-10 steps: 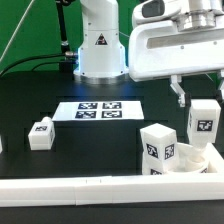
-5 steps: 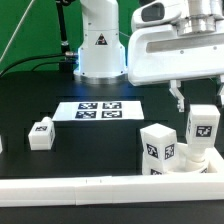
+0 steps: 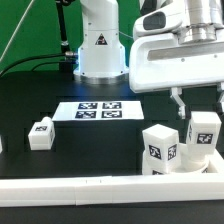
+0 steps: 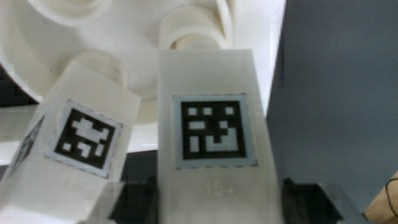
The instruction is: Assemble stool
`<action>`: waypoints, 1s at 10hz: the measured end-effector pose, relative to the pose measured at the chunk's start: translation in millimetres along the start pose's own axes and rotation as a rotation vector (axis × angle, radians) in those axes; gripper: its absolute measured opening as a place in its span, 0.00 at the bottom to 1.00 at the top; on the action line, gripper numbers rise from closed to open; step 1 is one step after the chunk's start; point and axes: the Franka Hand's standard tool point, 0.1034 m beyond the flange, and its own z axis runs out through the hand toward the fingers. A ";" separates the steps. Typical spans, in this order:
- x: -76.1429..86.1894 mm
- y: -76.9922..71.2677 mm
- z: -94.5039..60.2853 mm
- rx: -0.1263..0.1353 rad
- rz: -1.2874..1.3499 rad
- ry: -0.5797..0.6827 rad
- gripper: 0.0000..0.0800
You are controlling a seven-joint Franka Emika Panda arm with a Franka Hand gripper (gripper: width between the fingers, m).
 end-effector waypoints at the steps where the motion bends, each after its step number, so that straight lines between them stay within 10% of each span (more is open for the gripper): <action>1: 0.2 0.5 0.2 0.000 0.005 0.018 0.41; 10: 0.7 11.2 3.6 -0.010 -0.020 0.033 0.41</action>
Offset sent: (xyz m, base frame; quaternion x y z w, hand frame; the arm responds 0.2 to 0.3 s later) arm -0.0066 -0.0015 -0.0059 -0.0216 0.0018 0.0039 0.9998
